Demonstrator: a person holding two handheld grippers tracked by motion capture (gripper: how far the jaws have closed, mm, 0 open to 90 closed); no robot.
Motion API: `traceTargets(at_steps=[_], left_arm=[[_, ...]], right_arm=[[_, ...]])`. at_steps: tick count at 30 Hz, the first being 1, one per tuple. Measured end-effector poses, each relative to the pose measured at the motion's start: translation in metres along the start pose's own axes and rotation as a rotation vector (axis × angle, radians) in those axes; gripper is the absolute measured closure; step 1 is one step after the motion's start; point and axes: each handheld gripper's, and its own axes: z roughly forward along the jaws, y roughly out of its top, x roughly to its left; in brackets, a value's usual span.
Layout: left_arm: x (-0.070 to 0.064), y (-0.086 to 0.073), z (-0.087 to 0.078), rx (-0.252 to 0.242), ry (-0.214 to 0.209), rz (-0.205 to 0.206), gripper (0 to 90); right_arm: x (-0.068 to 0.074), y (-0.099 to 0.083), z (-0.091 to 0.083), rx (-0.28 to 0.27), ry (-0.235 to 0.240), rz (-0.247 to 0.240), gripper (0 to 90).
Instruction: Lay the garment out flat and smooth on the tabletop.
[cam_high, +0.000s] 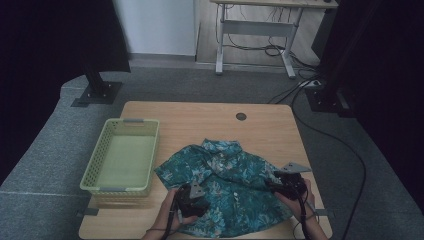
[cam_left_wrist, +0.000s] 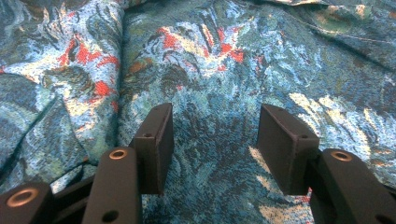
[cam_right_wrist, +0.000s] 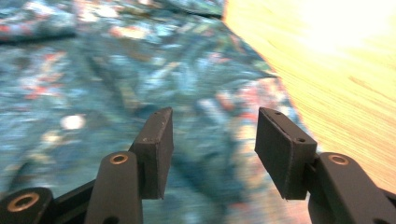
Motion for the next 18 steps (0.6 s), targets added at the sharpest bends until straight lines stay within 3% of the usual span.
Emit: traceTargets(at_steps=[3, 7, 10, 13, 18], left_arm=[[0.008, -0.007, -0.008, 0.018, -0.022, 0.021, 46.8], [0.014, -0.013, -0.012, 0.006, -0.014, 0.009, 46.7], [0.013, -0.014, -0.012, 0.004, -0.012, 0.007, 46.7], [0.013, -0.014, -0.012, -0.006, -0.008, 0.001, 46.5], [0.013, -0.015, -0.012, -0.018, -0.004, -0.007, 46.4]], right_arm=[[-0.011, -0.003, 0.007, 0.024, -0.012, 0.02, 45.6], [-0.03, -0.008, 0.019, 0.06, -0.05, 0.058, 45.7], [-0.043, -0.012, 0.029, 0.094, -0.044, 0.093, 45.8], [-0.044, -0.014, 0.035, 0.12, -0.033, 0.089, 46.0], [-0.038, -0.014, 0.041, 0.149, -0.06, 0.063, 48.2]])
